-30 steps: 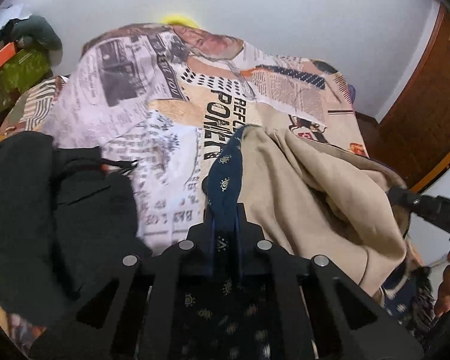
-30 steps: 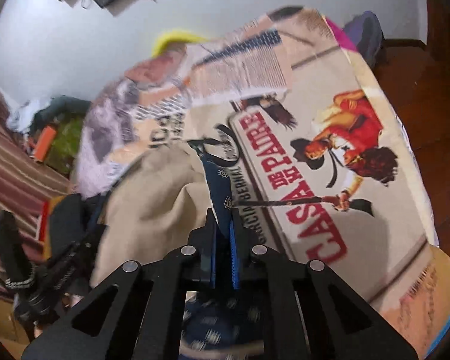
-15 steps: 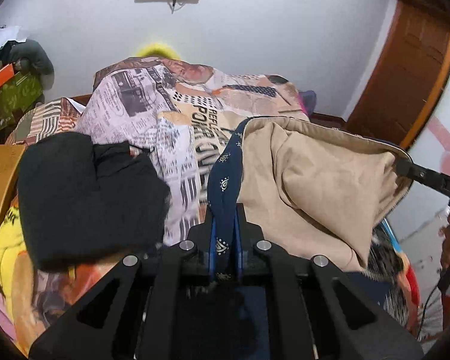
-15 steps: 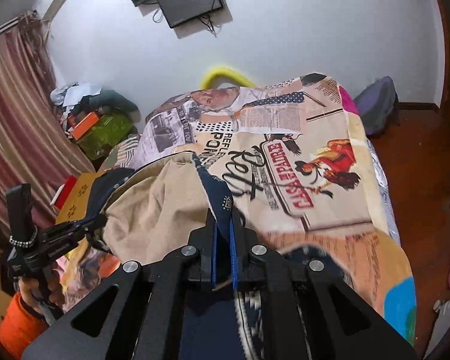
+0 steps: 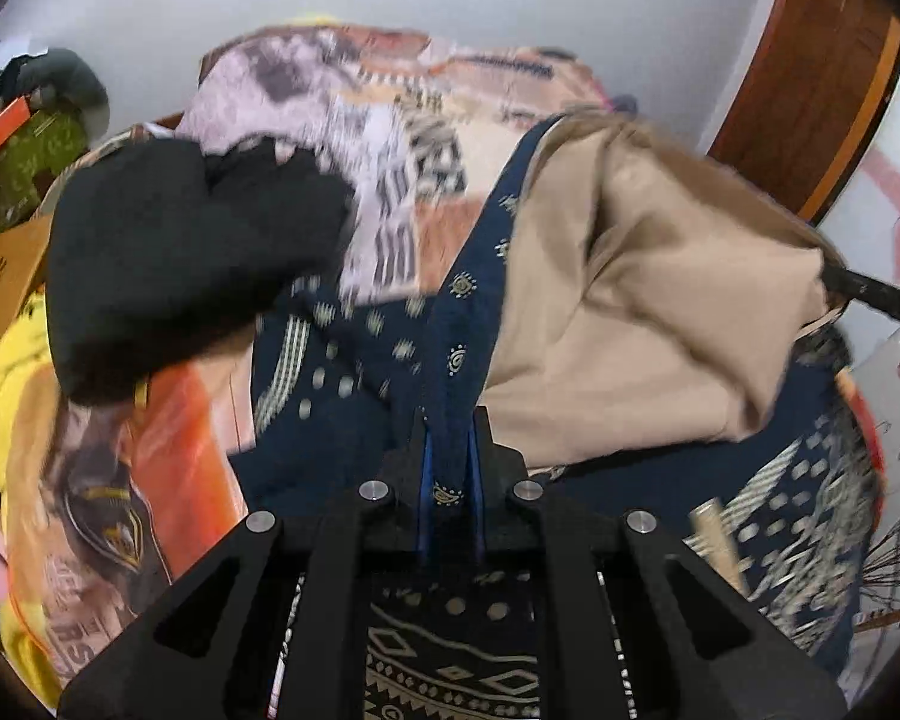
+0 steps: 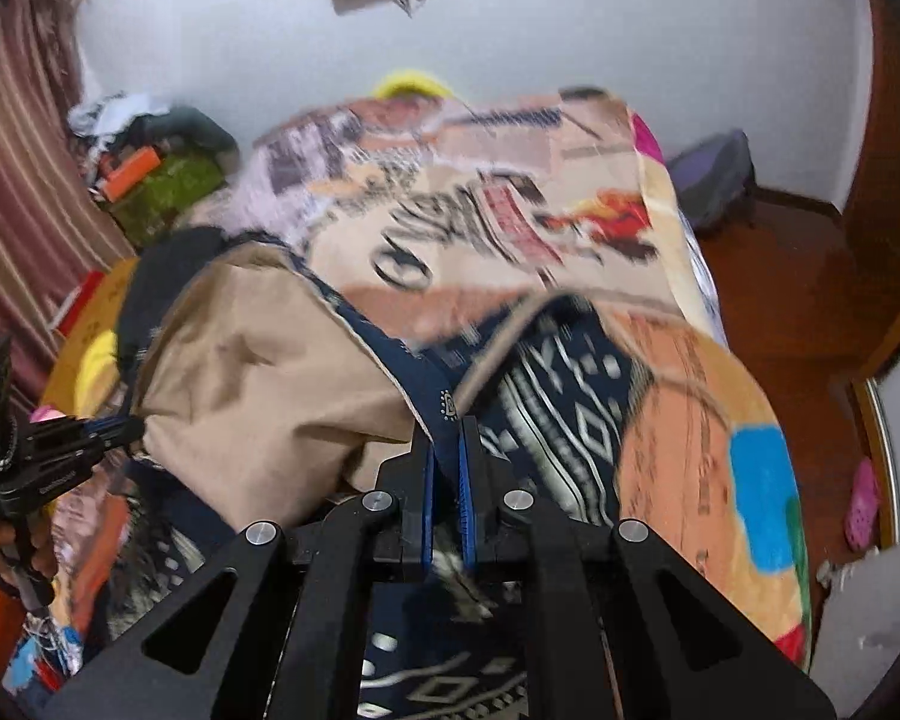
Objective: Fold large clothes
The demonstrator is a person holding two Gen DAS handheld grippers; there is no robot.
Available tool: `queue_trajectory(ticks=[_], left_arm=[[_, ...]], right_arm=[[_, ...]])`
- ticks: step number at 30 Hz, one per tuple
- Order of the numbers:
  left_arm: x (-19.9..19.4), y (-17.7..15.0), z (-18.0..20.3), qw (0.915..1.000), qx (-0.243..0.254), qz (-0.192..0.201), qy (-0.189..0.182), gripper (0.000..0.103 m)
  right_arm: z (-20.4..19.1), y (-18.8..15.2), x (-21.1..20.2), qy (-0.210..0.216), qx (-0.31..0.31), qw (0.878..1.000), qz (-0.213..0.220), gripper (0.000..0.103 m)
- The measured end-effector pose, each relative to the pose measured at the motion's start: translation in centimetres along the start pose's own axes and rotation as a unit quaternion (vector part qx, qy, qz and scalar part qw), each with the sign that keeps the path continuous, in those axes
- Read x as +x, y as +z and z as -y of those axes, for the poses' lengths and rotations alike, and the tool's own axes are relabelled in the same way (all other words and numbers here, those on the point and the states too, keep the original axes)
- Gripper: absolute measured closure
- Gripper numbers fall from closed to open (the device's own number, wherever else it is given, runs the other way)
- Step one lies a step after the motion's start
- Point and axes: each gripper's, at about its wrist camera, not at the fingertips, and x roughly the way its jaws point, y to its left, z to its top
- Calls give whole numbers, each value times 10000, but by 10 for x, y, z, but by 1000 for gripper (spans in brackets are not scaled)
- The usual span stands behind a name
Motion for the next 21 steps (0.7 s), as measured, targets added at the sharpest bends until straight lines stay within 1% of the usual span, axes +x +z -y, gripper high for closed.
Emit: queue_trajectory(ticks=[1,3,6,7,8,9,10,11,12,14,15,17,19,21], left_arm=[[8,-6,1,9999,77,-67,132,93],[18,-14,4,9992,215,-133,318,92],[22,-19,11,9977,424,-87,525,90],[22,-19,11,9973,462,-93,569,85],[21,-17,13,9967,508,-109,617,77],[20,-16,14,9965,540,-112,629,72],[17,-13,14,9964,570,-101,627,61],[15,-10,14,9963,592,-74,611,54],[13,-8,13,9964,606,-38,589,52],[6,0,15,9965,631,66,535,47],[2,5,15,9967,632,125,502,46],[-1,15,16,9972,602,225,386,43],[-3,26,17,9975,570,298,285,42],[0,37,19,9976,557,341,214,42]], right_arm=[[4,-4,7,-101,-5,9999,-78,97],[11,-11,14,-140,51,9997,-207,97],[14,-18,13,-80,89,9998,-164,97],[13,-18,11,-80,64,9999,-118,97],[11,-17,7,-93,4,9999,-68,97],[8,-17,4,-108,-67,9999,-50,97],[5,-17,1,-123,-134,9998,-43,96],[2,-14,-2,-136,-221,9997,-44,94],[-1,-13,-4,-134,-284,9995,-35,93],[-8,-7,-11,-103,-438,9990,12,87],[-11,-4,-11,-73,-492,9988,54,84],[-17,3,-15,4,-593,9981,167,67],[-24,9,-16,60,-672,9973,289,61],[-31,18,-11,176,-738,9967,286,61]])
